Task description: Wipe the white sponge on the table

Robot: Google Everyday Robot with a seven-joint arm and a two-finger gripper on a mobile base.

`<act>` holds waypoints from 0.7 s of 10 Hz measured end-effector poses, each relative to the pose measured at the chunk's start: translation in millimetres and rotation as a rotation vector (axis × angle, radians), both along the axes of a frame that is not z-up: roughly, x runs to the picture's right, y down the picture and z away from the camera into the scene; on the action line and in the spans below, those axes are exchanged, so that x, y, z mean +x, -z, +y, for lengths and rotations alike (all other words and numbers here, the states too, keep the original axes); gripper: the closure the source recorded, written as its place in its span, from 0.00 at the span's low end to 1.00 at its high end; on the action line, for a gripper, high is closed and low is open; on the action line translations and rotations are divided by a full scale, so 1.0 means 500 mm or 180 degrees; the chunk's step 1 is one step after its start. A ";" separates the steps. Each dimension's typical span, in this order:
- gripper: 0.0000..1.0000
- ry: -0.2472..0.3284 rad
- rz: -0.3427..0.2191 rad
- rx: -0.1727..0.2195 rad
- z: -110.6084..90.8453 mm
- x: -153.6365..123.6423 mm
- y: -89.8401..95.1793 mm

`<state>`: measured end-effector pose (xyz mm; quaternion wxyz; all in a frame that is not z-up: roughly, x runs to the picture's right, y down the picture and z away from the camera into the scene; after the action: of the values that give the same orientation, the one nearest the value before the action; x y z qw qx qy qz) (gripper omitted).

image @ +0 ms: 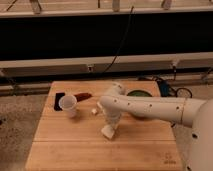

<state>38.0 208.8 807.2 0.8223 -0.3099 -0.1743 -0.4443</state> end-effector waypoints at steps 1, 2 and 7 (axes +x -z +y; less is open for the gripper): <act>1.00 -0.0033 0.0015 0.0005 0.000 0.002 0.002; 1.00 -0.0061 0.0035 0.0007 -0.001 0.004 0.002; 1.00 -0.0234 0.0108 0.0009 -0.003 0.000 0.006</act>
<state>38.0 207.2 804.3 0.8414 -0.3095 -0.1710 -0.4088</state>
